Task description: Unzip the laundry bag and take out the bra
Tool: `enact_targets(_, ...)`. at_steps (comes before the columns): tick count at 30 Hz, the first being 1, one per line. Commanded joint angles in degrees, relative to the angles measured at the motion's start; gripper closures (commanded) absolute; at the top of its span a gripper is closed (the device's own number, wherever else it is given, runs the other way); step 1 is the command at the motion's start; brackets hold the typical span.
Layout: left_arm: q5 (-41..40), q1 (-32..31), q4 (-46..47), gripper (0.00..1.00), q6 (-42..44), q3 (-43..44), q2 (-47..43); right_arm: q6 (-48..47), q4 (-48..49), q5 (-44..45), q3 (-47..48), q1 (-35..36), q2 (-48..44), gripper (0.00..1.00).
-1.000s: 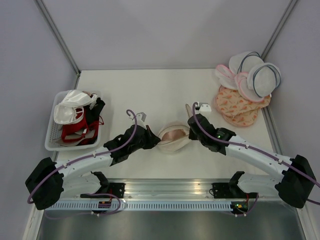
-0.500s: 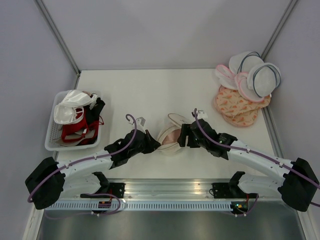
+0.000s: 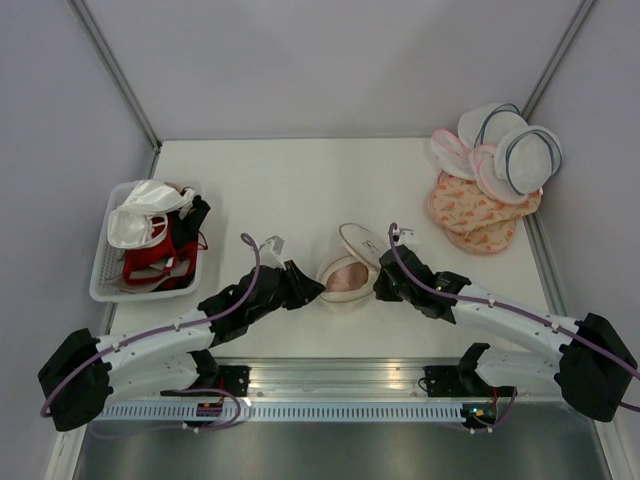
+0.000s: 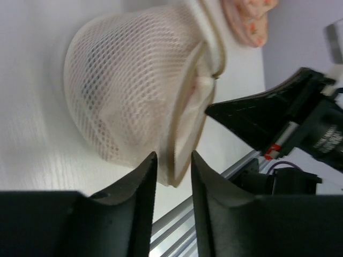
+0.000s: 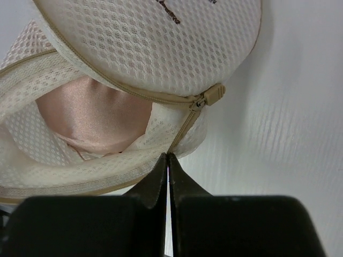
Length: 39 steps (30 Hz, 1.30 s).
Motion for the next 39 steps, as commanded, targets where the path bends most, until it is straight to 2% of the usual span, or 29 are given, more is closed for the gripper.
enact_targets(1, -3.1, -0.3, 4.9, 0.61, 1.0, 0.7, -7.1, -1.1, 0.0, 2.4, -0.8, 0.2, -2.6, 1.0)
enact_targets(3, -2.6, -0.3, 4.3, 0.47, 5.3, 4.3, -8.1, -1.8, 0.0, 2.2, -0.8, 0.2, -2.7, 1.0)
enact_targets(6, 0.0, -0.3, -0.8, 0.38, 12.7, 11.6, -4.3, -2.9, 0.4, 1.6, -0.7, 0.2, -2.4, 0.99)
enact_targets(9, 3.6, -1.0, -6.4, 0.38, 19.2, 16.8, 3.7, -3.5, 1.4, 1.0, -0.6, 0.2, -2.0, 1.0)
enact_targets(11, 3.2, -2.8, -7.3, 0.39, 23.4, 20.5, 8.1, -3.6, 1.9, 0.5, -0.5, 0.2, -1.7, 1.0)
enact_targets(15, -4.9, -11.2, -12.1, 0.45, 29.3, 26.7, 18.0, -3.9, 2.5, -0.3, -0.3, 0.2, -0.5, 1.0)
enact_targets(17, -8.6, -13.2, -13.9, 0.45, 31.5, 30.5, 20.7, -3.9, 2.3, -0.3, 0.0, 0.2, -0.4, 1.0)
enact_targets(22, -13.0, -15.4, -17.3, 0.5, 32.5, 33.8, 27.7, -4.1, 1.7, 0.2, 0.3, 0.2, -0.9, 1.0)
enact_targets(32, -30.4, -15.4, -18.8, 0.5, 32.4, 36.5, 36.5, -4.8, 1.4, -0.1, -0.3, 0.2, -1.4, 1.0)
enact_targets(37, -36.5, -15.4, -19.5, 0.45, 31.0, 37.2, 37.8, -5.4, 1.2, -0.6, -0.3, 0.2, -1.6, 1.0)
enact_targets(39, -39.4, -15.4, -19.6, 0.4, 30.2, 36.8, 38.0, -5.7, 1.0, -0.7, -0.4, 0.2, -1.8, 1.0)
